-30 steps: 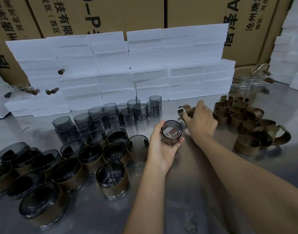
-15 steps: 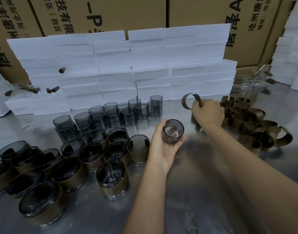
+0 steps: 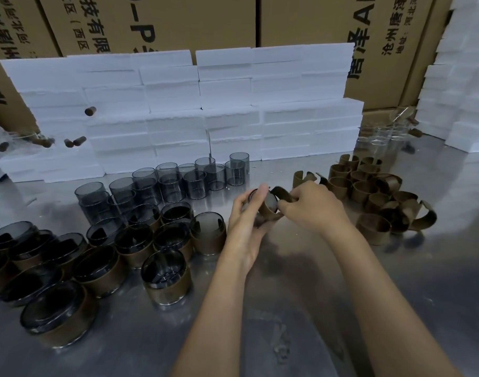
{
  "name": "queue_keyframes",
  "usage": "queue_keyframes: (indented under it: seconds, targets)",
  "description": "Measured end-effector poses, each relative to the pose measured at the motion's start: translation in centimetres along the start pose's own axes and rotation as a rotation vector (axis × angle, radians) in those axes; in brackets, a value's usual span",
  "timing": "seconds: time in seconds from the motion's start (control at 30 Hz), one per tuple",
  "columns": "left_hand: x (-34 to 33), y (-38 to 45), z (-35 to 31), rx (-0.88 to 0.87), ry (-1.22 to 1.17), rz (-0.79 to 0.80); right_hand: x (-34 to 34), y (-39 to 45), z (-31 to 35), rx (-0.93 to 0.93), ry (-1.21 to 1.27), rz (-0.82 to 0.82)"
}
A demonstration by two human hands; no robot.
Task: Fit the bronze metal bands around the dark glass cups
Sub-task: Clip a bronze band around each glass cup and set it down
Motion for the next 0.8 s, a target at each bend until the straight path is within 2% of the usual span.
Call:
queue_keyframes:
  seconds: [0.1, 0.2, 0.37, 0.43, 0.57, 0.8]
  targets:
    - [-0.3, 0.3, 0.5, 0.008, 0.089, 0.051, -0.3, 0.2, -0.4, -0.003, 0.062, -0.066]
    - [-0.2, 0.4, 0.7, 0.015, 0.095, 0.032, -1.2, 0.1, -0.9, -0.014, 0.205, -0.025]
    - [0.3, 0.8, 0.8, 0.038, 0.001, 0.002, -0.9, -0.4, -1.2, -0.089, 0.669, -0.048]
    - [0.2, 0.7, 0.8, 0.045, 0.02, 0.007, -1.7, -0.7, -1.2, -0.154, 0.843, 0.031]
    - [-0.5, 0.0, 0.4, 0.054, 0.046, 0.039, -4.5, -1.3, -0.7, -0.161, 0.824, 0.205]
    - [0.0, 0.3, 0.5, 0.074, -0.011, 0.022, -5.4, -1.0, -0.2, -0.094, 0.888, 0.119]
Point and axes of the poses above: each hand's wrist, its own y-axis towards the middle knuckle, its own x-axis out of the back of the hand, z = x × y, the point moved 6 cm from there along y, towards the middle knuckle, and after that the axes turned 3 degrees about -y, right-handed, at the moved point
